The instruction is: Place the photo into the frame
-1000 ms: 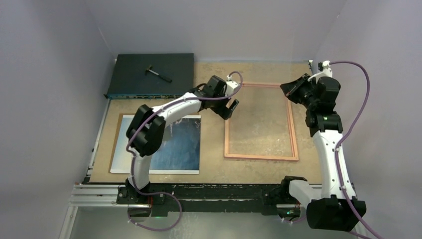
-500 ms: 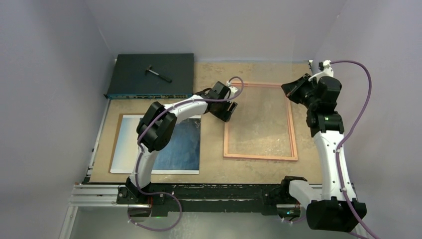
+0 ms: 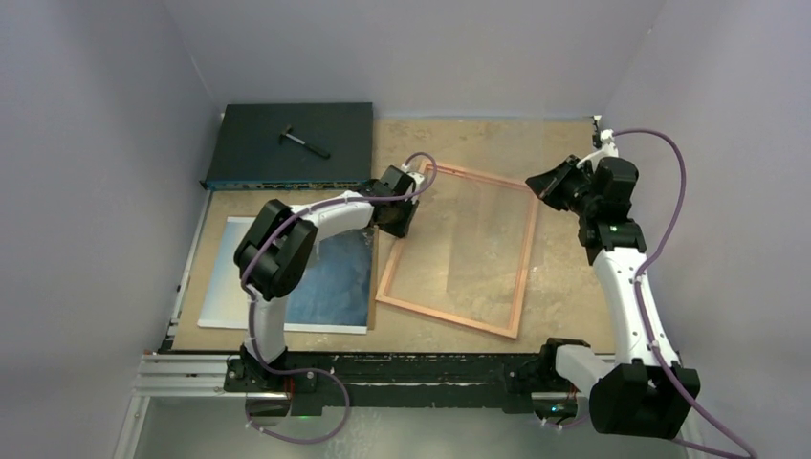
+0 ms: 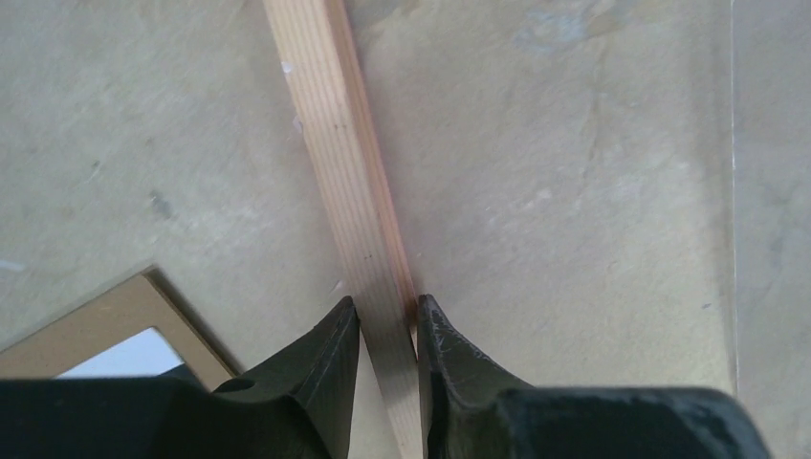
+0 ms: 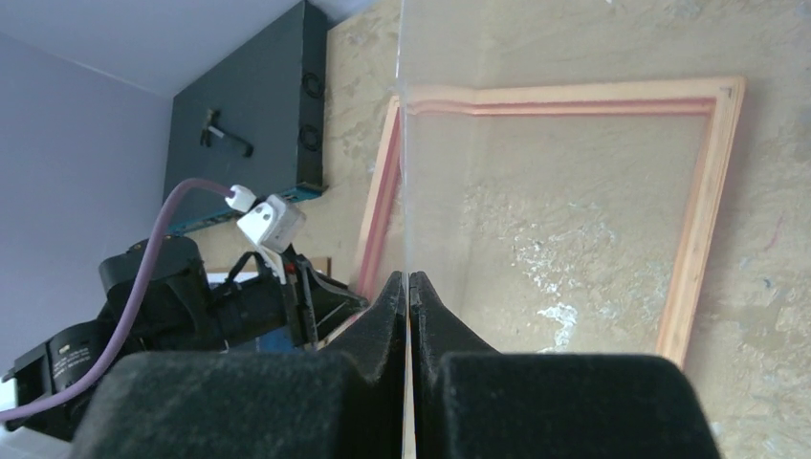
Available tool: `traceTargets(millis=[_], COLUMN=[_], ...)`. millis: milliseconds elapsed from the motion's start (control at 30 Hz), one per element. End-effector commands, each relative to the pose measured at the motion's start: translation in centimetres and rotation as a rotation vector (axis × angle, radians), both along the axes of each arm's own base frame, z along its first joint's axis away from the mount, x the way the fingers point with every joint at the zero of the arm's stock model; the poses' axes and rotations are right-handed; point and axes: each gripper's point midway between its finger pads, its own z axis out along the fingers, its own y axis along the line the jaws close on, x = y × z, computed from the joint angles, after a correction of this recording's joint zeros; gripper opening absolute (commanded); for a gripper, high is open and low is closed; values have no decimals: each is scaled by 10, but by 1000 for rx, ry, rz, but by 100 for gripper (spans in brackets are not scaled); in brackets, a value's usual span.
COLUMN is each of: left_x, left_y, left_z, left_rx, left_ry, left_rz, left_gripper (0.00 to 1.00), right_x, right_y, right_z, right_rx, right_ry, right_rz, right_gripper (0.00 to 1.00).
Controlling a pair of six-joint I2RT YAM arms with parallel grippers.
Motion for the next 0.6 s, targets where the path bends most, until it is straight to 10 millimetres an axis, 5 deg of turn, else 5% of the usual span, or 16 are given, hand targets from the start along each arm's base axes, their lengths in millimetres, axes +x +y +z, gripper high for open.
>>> traceTargets(millis=[0,333,567], left_x=[-7,-22,-15], left_y=[10,-3,8], left_z=[17,37,37], left_rx=[-34,-224,-286], left_ry=[4,91,132], left_rz=[23,54,119], left_gripper=[19,32,21], right_x=[11,22,34], right_y=[9,18,16], right_z=[15,17,-1], right_rx=[30,104,128], right_ry=[-91,-93,-38], right_rz=[62,90,70], right_gripper=[0,0,0])
